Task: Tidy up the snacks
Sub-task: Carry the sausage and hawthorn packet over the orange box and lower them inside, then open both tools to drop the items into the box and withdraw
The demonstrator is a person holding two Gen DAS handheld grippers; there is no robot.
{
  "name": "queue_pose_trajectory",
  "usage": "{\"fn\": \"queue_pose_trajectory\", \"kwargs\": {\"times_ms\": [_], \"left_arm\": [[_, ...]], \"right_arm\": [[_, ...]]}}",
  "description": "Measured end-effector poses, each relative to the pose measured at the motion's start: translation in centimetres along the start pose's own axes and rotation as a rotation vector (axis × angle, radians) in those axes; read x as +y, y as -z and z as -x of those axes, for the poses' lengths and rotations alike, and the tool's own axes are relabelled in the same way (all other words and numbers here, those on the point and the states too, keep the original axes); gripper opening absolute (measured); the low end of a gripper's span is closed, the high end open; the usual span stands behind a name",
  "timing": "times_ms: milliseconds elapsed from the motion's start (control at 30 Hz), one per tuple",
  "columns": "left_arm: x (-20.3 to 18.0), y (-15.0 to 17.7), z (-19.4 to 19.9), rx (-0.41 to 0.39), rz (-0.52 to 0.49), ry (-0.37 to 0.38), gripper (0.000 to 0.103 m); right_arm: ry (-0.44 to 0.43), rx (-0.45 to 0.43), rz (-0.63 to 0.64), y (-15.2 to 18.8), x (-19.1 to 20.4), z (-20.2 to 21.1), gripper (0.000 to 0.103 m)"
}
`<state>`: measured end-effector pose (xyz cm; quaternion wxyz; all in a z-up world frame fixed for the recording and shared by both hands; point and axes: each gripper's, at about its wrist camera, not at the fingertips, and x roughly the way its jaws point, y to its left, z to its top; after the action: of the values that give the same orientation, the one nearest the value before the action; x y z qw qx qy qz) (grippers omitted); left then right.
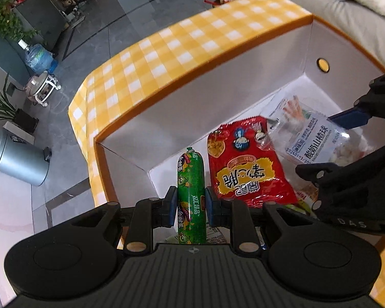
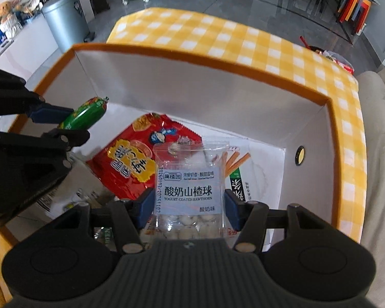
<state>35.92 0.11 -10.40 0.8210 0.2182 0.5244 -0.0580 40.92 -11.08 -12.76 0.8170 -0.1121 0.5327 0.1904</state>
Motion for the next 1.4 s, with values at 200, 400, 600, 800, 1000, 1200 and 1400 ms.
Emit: {"fn": "queue_pose_trajectory", "kwargs": {"times_ms": [200,400,600,800,1000,1200,1400], "left_arm": [[0.0,0.0,-0.8,0.025,-0.002,0.005,0.025],[0.2,0.1,-1.0,0.036,0.001,0.0,0.025],[0.3,-0.2,-0.5,0.018,0.003,-0.018,0.033],[0.0,-0.4,1.2,-0.023,0.006,-0.025,0.058],[0.0,-0.2,3.3,-0.059,0.029,-0.027,0.062],[0.5,0.3,5.7,-0.103,0.08,-0.03,0.063],[0.8,1.6,8.5,-0.145,0.157,-0.045,0.062]], "right_arm": [[-0.002,0.021,-0.003,0.0,-0.1,-0.7,0.057],[0.002,0.018,-0.006,0.0,-0.1,-0.5,0.059],[0.0,0.019,0.006,-0.2,-0.1,-0.2,0.061],[-0.007,0.01,0.003,-0.3,-0.1,0.8,0.087],[0.005,0.0,-0.008,-0.1,-0.2,2.3,0.091],[-0.002,-0.035,-0.034,0.5,-0.3,4.8,0.093],[0.017,-0.062,-0.037,1.3,0.0,7.3,0.094]]}}
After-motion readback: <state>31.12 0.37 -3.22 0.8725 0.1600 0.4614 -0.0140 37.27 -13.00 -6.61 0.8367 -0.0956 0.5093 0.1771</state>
